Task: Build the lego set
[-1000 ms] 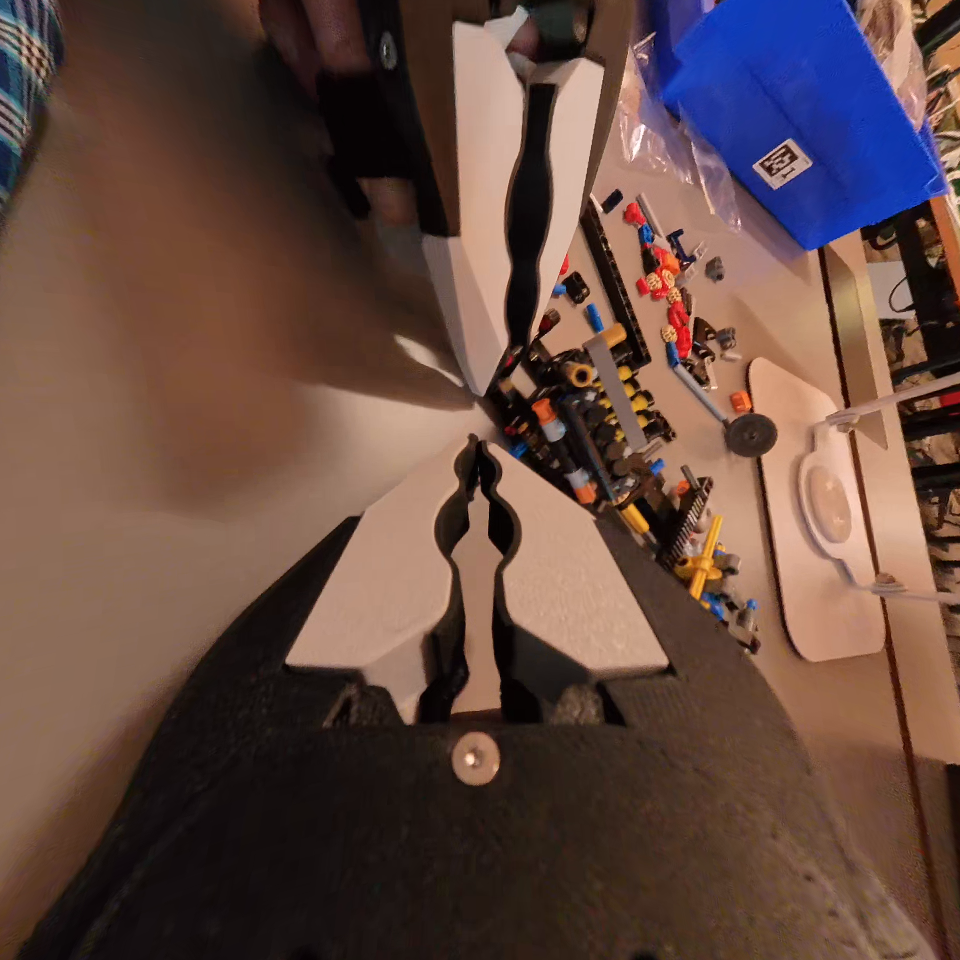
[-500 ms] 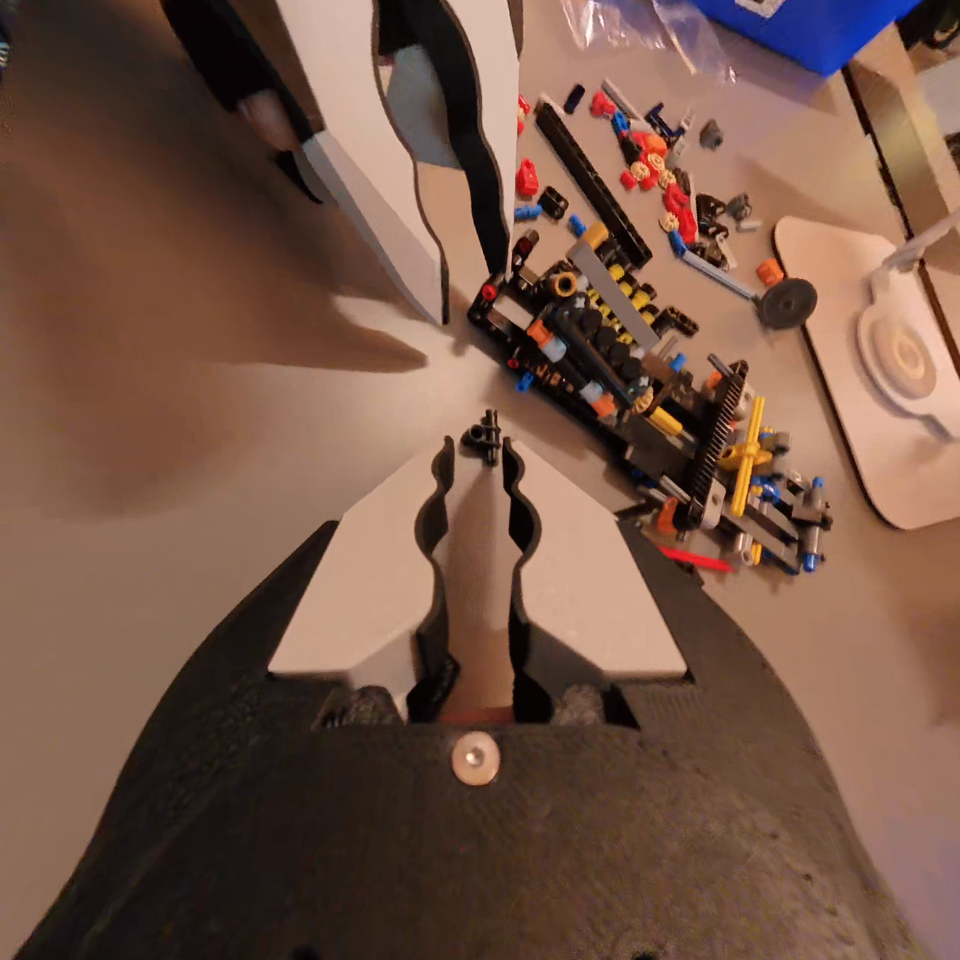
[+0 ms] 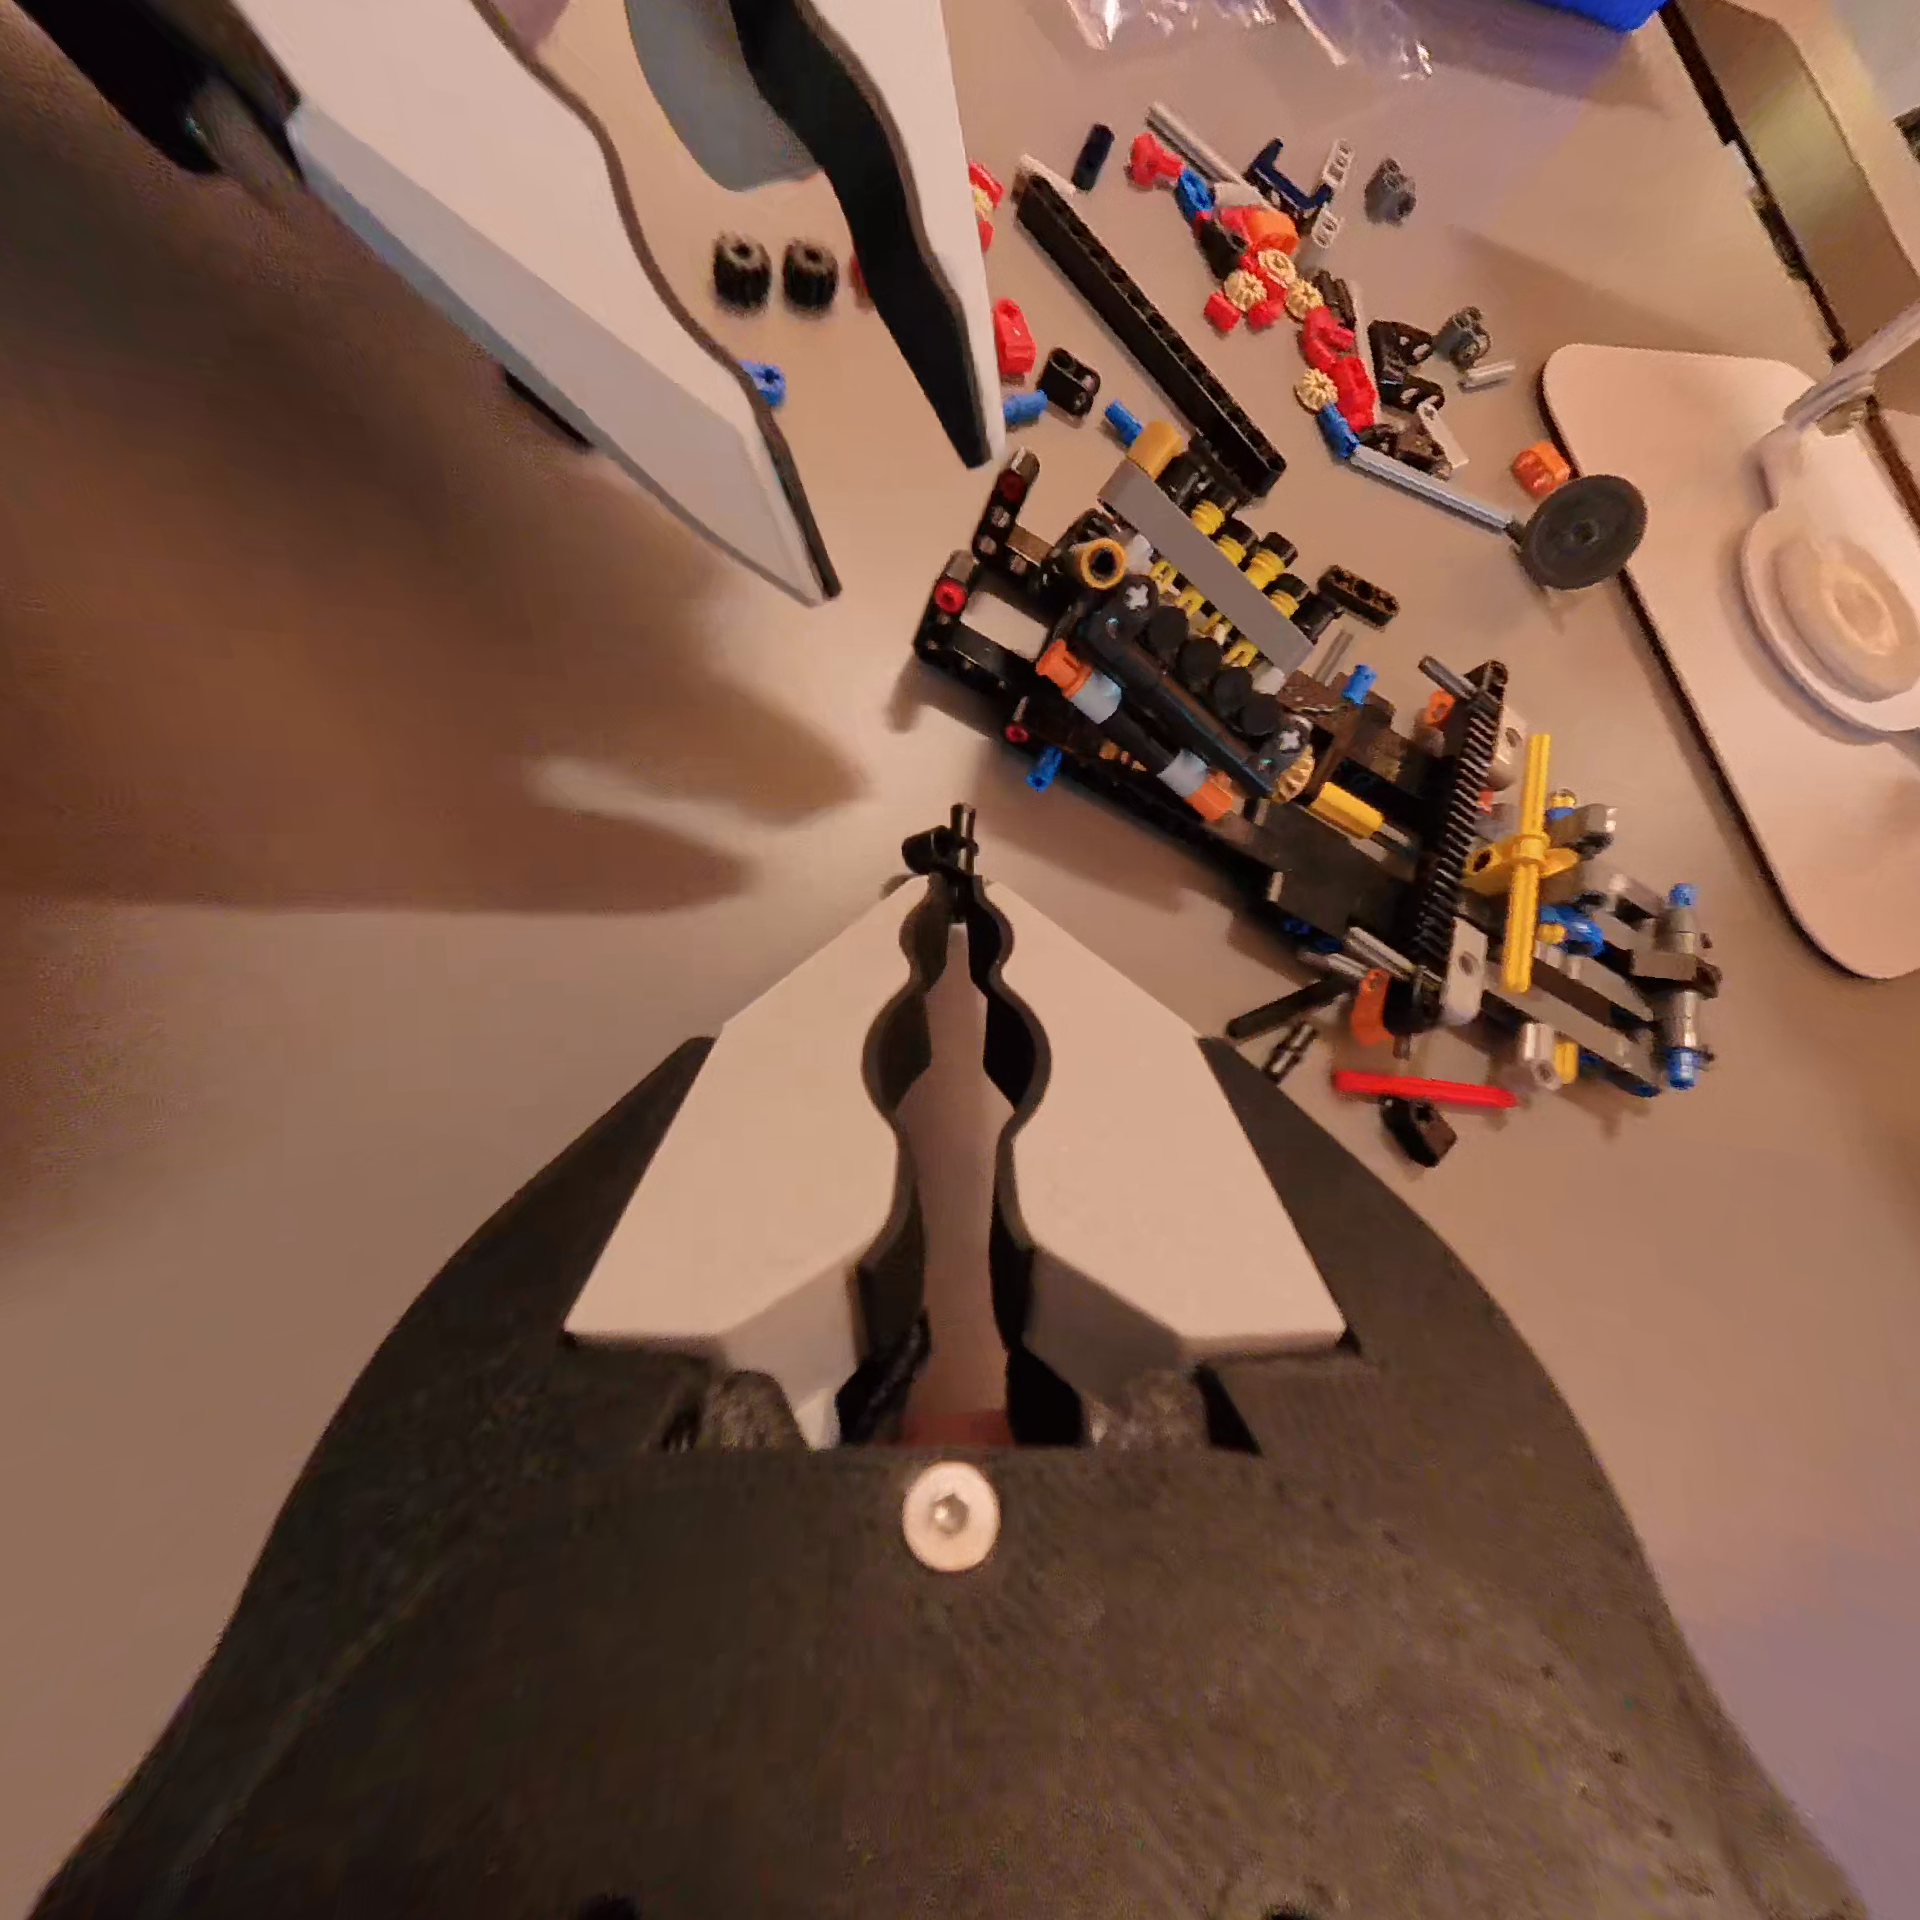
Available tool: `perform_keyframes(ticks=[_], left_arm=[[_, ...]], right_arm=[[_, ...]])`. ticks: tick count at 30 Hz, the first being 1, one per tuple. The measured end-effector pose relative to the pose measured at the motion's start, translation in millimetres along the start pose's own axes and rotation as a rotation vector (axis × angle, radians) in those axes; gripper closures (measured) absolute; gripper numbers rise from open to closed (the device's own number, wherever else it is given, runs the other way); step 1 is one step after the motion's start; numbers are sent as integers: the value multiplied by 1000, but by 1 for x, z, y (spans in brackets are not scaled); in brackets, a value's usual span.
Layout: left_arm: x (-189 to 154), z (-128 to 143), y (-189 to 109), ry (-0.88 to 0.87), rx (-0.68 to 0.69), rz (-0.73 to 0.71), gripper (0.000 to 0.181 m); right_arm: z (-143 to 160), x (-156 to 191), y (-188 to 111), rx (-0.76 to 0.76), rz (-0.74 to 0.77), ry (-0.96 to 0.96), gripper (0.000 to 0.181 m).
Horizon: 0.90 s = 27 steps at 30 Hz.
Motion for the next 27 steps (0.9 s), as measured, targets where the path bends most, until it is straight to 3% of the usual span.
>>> perform_keyframes(ticks=[1,6,14,18,27], left_arm=[[-3,-3,-2,39,-17,-9,152],[-23,-5,4,284,-8,-42,156],[-34,-5,9,430,-25,-66,177],[-30,-4,10,385,-21,-22,179],[-22,-8,8,235,-30,150,179]], right_arm=[[-1,2,-2,-22,-31,24,181],[-7,3,-20,-164,-186,117,181],[-9,3,-26,-213,-293,139,181],[-10,0,-28,-225,-251,127,180],[-17,10,-30,-119,-115,-108,174]])
Point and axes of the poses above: each gripper's, where its closed fingertips meet, y out along the fingers, z out of its underside, x = y × z across the jaws, the point moved 9 cm from there along -y, back along the fingers, and after that the axes turned 6 degrees about x, right-handed, at the moved point
